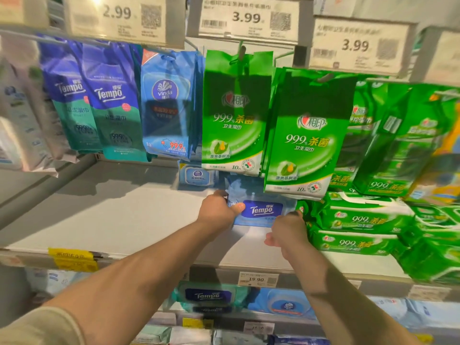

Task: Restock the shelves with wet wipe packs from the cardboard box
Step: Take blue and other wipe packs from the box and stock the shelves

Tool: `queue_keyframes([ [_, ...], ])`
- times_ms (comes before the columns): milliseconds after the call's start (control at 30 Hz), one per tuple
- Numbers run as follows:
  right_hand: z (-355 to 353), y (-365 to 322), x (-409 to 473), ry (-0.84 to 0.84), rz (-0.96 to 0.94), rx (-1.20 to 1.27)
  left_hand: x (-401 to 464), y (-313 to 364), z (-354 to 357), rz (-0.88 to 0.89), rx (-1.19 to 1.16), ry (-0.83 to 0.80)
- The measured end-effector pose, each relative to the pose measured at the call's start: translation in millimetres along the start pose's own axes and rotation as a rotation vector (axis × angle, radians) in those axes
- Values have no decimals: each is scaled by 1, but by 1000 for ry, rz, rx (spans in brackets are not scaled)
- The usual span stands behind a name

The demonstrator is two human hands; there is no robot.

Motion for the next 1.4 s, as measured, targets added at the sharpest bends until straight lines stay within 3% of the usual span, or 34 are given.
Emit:
queue_keyframes([
  [200,7,3,-18,51,-54,13,-24,8,5,-5,-14,-36],
  [367,5,13,-36,-49,-210,-128,-54,13,-2,-39,73,-41],
  [700,20,18,-104,-289,-760,-699,-150,-23,-61,-16,447,244],
  [800,34,23,-142,-367,-839,-782,-194,-47,-85,-37,515,349],
  [1067,107,57,-280,-676,-1118,-947,-357,-150,-162,-316,495,560],
  [1400,155,150,-477,-1035,-1095,-901,-596,-226,-220,-672,243,789],
])
Point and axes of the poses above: each hand's wrist, its own x-axis towards the middle knuckle, its own z-axis out of the palm, y = z × x, the point moved 1 cm from there along x, towards the middle knuckle, and after that the axes turned 1 degree about -x, right-handed, at the moved point
